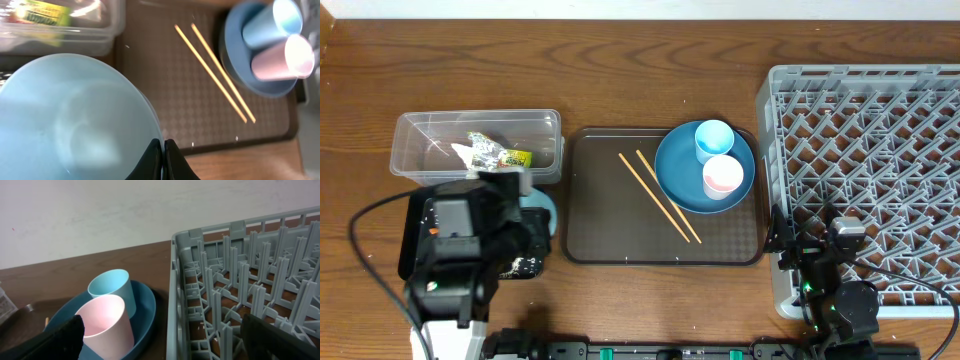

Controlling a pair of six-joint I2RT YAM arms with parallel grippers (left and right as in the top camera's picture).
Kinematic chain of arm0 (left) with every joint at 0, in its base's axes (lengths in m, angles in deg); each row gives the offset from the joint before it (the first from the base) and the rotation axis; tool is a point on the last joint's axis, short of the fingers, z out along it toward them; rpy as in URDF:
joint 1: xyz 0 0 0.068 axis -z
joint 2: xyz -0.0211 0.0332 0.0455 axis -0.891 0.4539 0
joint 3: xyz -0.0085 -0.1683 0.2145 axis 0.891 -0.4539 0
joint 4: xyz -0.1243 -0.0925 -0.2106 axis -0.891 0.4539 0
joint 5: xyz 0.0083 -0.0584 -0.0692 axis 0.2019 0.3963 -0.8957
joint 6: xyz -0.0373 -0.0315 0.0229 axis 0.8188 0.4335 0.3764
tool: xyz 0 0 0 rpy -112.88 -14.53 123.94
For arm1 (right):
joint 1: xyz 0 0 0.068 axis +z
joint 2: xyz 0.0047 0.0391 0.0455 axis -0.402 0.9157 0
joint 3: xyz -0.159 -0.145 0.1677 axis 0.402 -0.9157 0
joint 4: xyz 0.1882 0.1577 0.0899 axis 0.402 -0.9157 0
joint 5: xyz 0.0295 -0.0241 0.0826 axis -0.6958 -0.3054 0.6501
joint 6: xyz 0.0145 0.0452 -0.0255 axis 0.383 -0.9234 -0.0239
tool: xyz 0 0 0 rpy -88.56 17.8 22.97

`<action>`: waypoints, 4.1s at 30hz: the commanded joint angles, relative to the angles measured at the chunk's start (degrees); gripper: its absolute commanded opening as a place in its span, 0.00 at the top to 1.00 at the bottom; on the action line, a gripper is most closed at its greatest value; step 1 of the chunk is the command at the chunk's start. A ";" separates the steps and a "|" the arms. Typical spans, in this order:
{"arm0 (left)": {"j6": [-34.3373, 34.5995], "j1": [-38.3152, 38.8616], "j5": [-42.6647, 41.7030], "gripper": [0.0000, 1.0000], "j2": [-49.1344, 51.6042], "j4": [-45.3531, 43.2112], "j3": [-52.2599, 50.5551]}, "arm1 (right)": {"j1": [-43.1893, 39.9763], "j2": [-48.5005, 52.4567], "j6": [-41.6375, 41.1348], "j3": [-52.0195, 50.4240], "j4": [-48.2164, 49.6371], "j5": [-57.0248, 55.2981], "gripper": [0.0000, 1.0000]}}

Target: Sort waste into correct bins and load items into the dishwasher rack

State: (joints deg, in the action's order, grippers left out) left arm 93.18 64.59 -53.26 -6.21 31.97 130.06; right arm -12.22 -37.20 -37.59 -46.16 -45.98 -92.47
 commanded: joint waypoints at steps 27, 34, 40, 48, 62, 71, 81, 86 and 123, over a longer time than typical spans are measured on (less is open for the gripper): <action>10.23 24.87 5.03 0.28 35.65 -14.25 0.68 | -0.07 0.04 0.33 -0.07 -0.24 0.00 0.01; 10.29 24.85 5.07 0.22 29.66 -14.23 3.32 | -0.07 0.04 0.33 -0.07 -0.24 0.00 0.01; 12.81 24.87 5.07 0.18 19.63 -13.94 4.44 | -0.07 0.04 0.33 -0.07 -0.24 0.00 0.01; 12.79 24.87 5.03 0.06 14.80 -9.99 4.37 | -0.07 0.04 0.33 -0.07 -0.24 0.00 0.01; 20.72 24.87 -4.02 0.02 16.15 -12.50 4.22 | -0.07 0.04 0.33 -0.07 -0.24 0.00 0.01; 21.46 24.87 -3.82 0.02 16.17 -15.13 4.22 | -0.07 0.04 0.33 -0.07 -0.24 0.00 0.01; 29.66 28.79 -1.77 0.05 16.35 -15.15 4.20 | -0.07 0.02 0.33 -0.07 -0.24 0.00 0.01; 31.26 30.77 3.34 0.06 17.75 -16.26 4.20 | -0.07 0.04 0.33 -0.07 -0.24 0.00 0.01; 30.73 40.87 4.22 0.10 34.49 -20.13 4.20 | -0.07 0.04 0.33 -0.07 -0.24 0.00 0.01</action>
State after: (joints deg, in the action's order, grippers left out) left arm 124.87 105.44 -49.80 28.20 11.31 133.56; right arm -12.22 -37.20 -37.59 -46.16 -45.98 -92.47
